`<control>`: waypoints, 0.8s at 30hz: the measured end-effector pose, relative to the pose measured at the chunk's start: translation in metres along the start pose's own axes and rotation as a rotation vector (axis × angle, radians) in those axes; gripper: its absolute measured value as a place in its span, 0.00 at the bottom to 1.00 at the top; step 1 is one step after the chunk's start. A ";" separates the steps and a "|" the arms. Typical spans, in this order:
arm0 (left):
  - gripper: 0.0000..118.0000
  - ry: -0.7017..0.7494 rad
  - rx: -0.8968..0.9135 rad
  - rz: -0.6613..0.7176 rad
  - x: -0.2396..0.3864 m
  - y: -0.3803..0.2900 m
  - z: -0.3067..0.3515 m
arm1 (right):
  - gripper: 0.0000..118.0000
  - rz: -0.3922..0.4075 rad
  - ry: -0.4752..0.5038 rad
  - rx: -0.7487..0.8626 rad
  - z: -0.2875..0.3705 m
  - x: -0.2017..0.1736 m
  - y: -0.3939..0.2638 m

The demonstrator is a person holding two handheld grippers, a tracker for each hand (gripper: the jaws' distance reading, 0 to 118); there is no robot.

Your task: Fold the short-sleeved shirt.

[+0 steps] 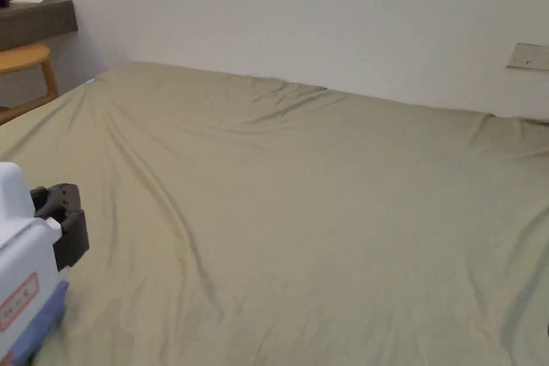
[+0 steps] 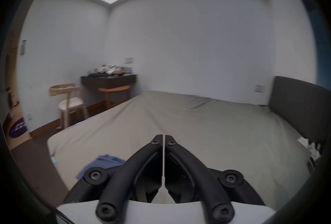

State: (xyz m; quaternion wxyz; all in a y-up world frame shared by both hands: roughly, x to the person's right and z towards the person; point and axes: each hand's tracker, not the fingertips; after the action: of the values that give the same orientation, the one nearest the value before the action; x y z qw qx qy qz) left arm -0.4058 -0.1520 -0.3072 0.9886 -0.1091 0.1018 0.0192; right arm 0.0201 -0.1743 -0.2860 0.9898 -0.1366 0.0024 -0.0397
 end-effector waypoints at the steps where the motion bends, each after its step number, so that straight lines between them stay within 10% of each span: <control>1: 0.01 -0.025 0.036 -0.025 0.022 -0.006 0.001 | 0.01 -0.012 -0.004 0.037 0.006 0.007 0.005; 24: 0.00 -0.165 0.068 -0.024 0.119 -0.008 -0.040 | 0.01 0.073 -0.148 0.287 -0.031 0.030 0.018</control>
State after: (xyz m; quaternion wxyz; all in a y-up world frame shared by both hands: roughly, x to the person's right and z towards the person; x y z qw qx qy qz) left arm -0.2968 -0.1667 -0.3682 0.9970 -0.0746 0.0190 0.0126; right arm 0.0507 -0.1675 -0.3201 0.9974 0.0041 -0.0714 0.0066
